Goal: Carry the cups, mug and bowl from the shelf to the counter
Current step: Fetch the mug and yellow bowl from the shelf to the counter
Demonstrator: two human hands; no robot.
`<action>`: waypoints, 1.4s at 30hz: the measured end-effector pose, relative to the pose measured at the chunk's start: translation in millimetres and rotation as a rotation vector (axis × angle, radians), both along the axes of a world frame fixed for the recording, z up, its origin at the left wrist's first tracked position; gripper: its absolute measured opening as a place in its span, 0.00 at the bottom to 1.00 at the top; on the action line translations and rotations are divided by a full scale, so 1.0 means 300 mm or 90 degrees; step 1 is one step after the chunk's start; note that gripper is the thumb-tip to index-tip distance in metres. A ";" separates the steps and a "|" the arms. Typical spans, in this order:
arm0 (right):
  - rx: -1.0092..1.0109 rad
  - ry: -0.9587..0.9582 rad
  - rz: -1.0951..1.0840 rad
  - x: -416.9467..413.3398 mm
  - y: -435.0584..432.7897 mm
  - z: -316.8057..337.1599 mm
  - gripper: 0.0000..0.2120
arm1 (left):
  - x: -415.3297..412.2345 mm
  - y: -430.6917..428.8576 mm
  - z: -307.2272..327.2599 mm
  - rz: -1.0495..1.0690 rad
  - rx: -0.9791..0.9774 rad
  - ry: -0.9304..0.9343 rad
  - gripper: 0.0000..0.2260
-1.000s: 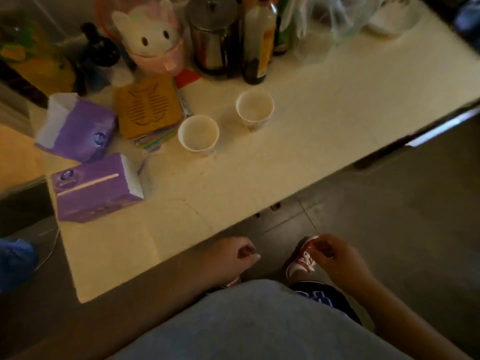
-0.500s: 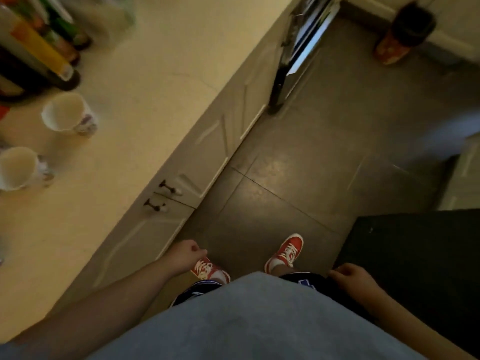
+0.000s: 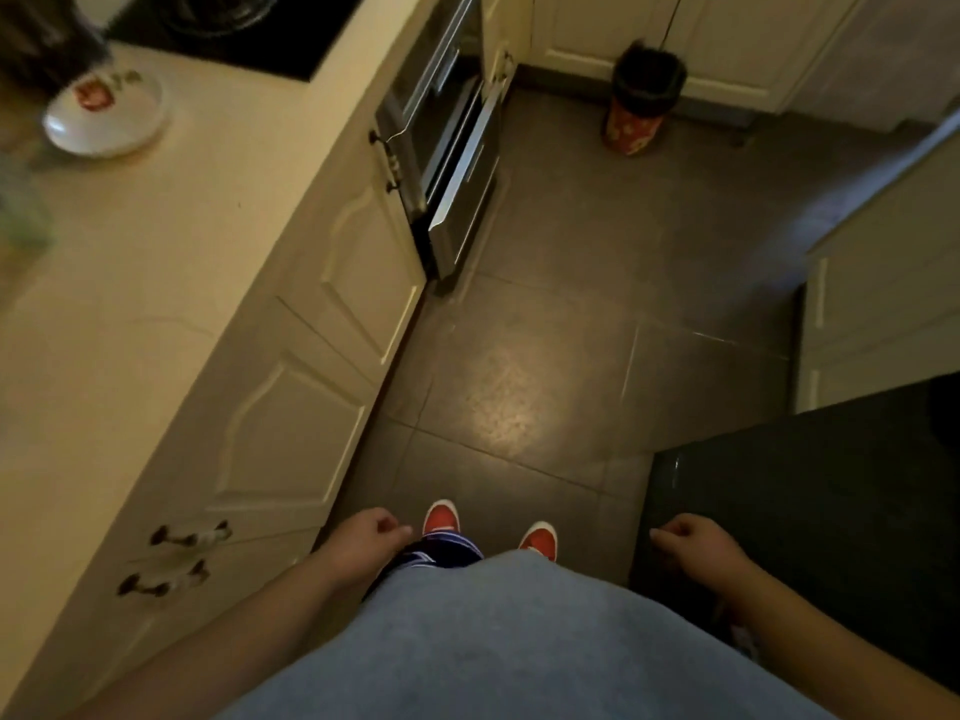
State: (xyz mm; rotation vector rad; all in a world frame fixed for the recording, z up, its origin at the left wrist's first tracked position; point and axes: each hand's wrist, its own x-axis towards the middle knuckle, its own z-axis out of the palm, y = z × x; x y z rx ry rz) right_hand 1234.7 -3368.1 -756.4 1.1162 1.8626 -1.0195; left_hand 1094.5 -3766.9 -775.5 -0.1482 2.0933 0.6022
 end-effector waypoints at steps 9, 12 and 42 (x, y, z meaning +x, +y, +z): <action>-0.018 0.061 -0.015 -0.440 0.228 -0.083 0.08 | -0.322 0.108 -0.059 -0.085 -0.068 -0.043 0.09; -0.008 0.074 -0.039 -0.592 0.311 -0.104 0.08 | -0.501 0.171 -0.100 -0.105 -0.081 -0.061 0.10; 0.055 0.002 -0.255 -1.129 1.440 -0.122 0.08 | -1.816 1.762 0.042 -0.331 -0.018 -0.029 0.13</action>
